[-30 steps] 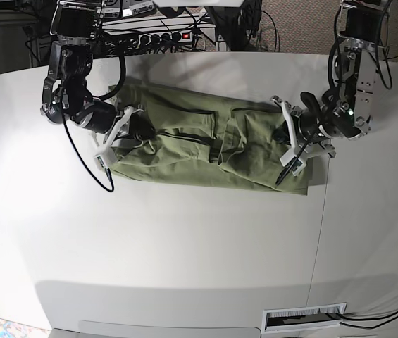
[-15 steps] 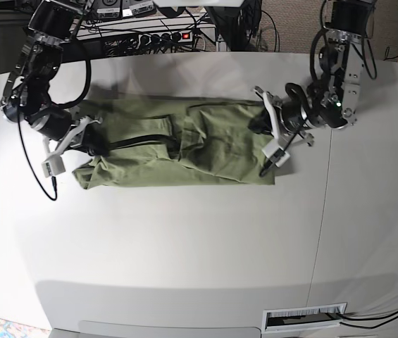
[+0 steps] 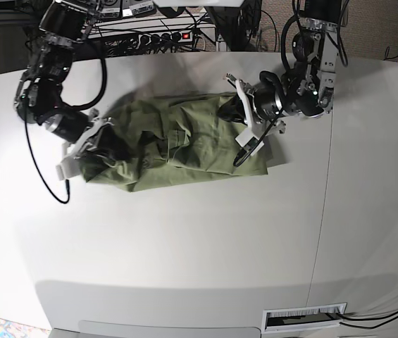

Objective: Fold the T-shirt properly
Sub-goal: 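Lift the shirt end with the right gripper and carry it toward the left gripper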

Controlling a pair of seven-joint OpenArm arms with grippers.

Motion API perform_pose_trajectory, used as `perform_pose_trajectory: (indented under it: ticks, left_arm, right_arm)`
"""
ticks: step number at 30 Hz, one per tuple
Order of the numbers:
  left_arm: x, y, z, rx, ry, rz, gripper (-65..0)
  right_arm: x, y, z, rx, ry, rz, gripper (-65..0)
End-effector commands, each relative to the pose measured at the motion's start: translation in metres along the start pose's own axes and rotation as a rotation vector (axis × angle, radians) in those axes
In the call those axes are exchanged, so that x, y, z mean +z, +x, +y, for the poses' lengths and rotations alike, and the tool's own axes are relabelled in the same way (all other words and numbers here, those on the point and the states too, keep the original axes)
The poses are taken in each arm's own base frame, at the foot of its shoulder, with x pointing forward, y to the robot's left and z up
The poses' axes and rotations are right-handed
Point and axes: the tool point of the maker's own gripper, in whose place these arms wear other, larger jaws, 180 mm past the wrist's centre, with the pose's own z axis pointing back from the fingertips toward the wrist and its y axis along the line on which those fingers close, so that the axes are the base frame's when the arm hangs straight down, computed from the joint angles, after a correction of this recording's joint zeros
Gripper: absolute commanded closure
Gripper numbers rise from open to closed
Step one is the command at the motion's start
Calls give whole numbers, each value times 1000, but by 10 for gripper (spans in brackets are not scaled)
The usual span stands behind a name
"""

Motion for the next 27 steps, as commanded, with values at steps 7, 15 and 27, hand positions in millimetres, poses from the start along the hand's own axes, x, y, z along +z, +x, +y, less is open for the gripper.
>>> perform_pose_trajectory:
  ticks: [7, 15, 27]
  left_arm:
    - [-11, 4, -14, -93, -2, 27, 0]
    - [-9, -5, 0, -155, 69, 86, 0]
    - [33, 17, 21, -238, 237, 48, 0]
  right_arm:
    - [-55, 28, 71, 70, 198, -46, 0]
    - [-89, 21, 127, 150, 333, 26, 0]
    - [-75, 35, 96, 120, 250, -21, 0]
